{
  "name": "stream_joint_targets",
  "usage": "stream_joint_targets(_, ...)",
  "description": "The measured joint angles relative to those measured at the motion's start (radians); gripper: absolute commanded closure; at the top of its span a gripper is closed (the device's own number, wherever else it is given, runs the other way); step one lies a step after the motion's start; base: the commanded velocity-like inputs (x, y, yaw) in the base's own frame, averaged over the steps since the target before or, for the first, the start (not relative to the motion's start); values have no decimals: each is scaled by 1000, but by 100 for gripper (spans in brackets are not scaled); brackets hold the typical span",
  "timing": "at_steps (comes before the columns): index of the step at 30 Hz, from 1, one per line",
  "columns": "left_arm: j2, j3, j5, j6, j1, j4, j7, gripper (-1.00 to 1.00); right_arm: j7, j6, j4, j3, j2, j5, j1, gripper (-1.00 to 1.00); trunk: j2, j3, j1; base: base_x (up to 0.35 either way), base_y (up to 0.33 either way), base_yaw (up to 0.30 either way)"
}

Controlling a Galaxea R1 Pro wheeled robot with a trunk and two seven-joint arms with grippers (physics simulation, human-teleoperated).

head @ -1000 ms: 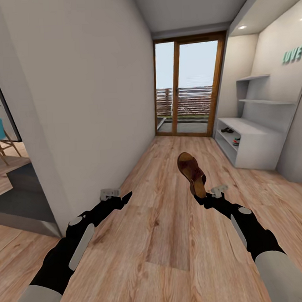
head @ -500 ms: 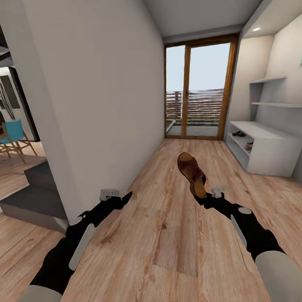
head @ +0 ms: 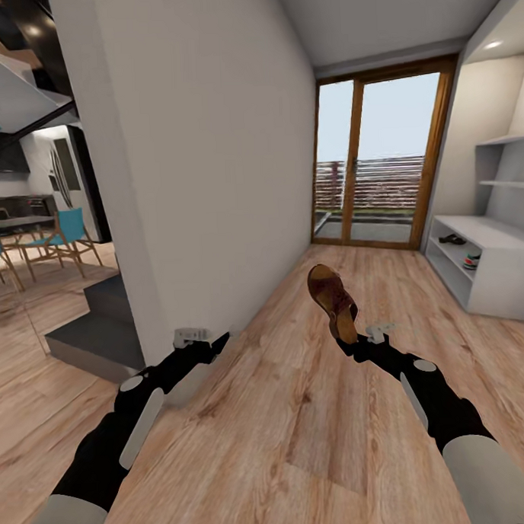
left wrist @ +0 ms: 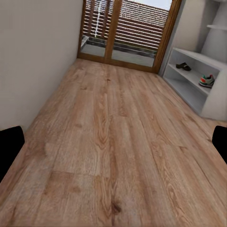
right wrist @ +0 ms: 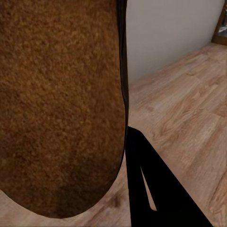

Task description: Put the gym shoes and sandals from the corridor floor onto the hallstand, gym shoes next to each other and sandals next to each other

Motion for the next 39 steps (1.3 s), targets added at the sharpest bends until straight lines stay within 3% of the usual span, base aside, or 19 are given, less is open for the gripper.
stream_joint_targets(7, 0, 0, 0, 0, 0, 0, 0, -100, 0, 15, -2, 0, -1, 1, 0, 100, 0, 3, 0, 0, 0, 119)
stream_joint_targets(17, 0, 0, 0, 0, 0, -1, 0, -100, 2, 304, -8, -2, -1, 0, 0, 100, 0, 1, 0, 0, 0, 228)
stream_joint_targets(39, 0, 0, 0, 0, 0, -1, 0, -100, 0, 334, -10, -1, 0, -3, 0, 100, 0, -5, 0, 0, 0, 291)
